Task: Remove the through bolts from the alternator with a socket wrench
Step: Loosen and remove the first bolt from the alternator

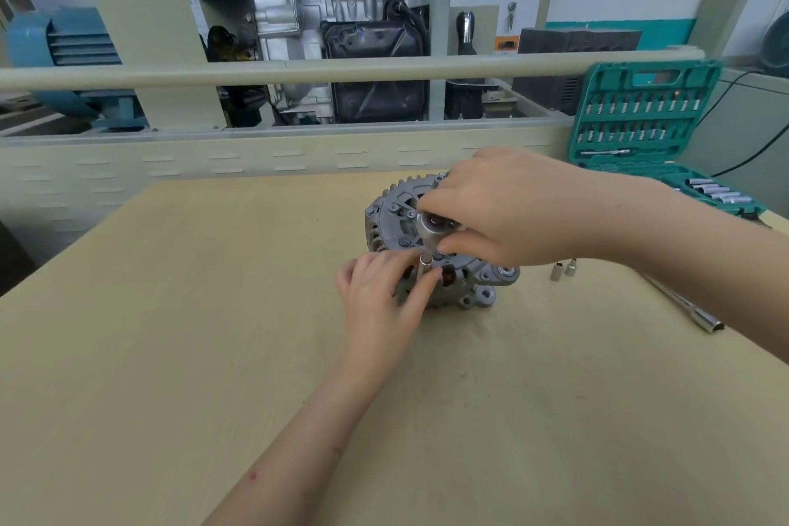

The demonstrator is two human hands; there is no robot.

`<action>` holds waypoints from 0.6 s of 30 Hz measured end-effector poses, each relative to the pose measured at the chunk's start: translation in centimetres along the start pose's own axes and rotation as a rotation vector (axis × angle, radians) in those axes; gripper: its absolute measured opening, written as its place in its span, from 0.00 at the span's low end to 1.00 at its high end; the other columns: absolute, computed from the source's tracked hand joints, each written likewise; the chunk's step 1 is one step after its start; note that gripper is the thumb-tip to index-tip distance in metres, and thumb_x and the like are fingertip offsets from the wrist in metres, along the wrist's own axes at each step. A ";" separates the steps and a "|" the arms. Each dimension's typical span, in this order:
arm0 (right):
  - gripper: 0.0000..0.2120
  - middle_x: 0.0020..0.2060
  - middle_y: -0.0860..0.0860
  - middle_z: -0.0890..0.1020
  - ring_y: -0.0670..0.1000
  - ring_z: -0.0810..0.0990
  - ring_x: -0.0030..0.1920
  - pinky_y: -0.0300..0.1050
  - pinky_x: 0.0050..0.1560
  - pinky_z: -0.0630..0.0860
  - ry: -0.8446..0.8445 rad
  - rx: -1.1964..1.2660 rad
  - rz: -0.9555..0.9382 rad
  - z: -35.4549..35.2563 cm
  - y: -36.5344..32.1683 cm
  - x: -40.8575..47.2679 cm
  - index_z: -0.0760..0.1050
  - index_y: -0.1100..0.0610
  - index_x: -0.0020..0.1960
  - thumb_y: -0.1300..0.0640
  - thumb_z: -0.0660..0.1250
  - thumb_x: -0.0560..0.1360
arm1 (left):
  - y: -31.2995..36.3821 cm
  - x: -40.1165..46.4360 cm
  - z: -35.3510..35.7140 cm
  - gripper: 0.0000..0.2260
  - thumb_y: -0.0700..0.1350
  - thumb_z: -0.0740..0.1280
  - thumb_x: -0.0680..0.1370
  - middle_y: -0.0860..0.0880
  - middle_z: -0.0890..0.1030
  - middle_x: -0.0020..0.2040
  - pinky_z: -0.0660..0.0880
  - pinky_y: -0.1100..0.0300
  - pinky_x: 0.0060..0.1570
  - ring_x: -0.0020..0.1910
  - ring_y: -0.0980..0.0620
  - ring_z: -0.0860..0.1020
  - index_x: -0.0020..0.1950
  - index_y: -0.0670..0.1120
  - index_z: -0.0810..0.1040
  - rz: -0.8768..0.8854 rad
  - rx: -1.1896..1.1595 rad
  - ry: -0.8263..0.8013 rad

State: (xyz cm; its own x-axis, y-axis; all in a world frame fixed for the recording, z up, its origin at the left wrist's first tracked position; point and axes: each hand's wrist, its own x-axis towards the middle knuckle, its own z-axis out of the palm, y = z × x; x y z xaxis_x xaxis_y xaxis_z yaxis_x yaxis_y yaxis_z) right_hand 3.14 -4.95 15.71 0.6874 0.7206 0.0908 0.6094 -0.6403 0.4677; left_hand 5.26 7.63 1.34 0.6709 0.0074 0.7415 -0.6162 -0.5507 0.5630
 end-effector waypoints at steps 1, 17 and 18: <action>0.13 0.43 0.49 0.77 0.52 0.73 0.46 0.44 0.47 0.65 -0.002 0.010 -0.017 0.0 0.1 0.0 0.67 0.54 0.48 0.45 0.52 0.77 | 0.0 0.0 0.0 0.08 0.48 0.68 0.70 0.55 0.78 0.36 0.56 0.66 0.52 0.42 0.58 0.72 0.43 0.45 0.82 0.008 0.012 -0.005; 0.13 0.39 0.52 0.73 0.54 0.73 0.44 0.45 0.40 0.65 -0.049 0.157 0.081 -0.3 -0.5 0.1 0.66 0.56 0.45 0.46 0.55 0.77 | -0.5 0.1 0.1 0.13 0.52 0.64 0.71 0.51 0.77 0.31 0.58 0.60 0.47 0.40 0.56 0.69 0.38 0.44 0.80 0.115 0.140 0.056; 0.14 0.38 0.51 0.73 0.54 0.73 0.43 0.45 0.39 0.64 -0.044 0.143 0.081 -0.3 -0.5 0.2 0.66 0.56 0.44 0.45 0.55 0.77 | -0.6 0.1 0.1 0.12 0.51 0.63 0.72 0.51 0.77 0.31 0.59 0.59 0.47 0.40 0.55 0.70 0.39 0.43 0.81 0.133 0.158 0.056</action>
State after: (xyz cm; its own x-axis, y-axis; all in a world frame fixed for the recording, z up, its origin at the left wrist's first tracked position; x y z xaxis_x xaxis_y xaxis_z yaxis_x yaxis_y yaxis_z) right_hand 2.85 -4.44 15.76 0.7514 0.6545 0.0833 0.5989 -0.7296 0.3301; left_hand 5.73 7.87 1.11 0.5610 -0.0305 0.8272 -0.6231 -0.6735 0.3977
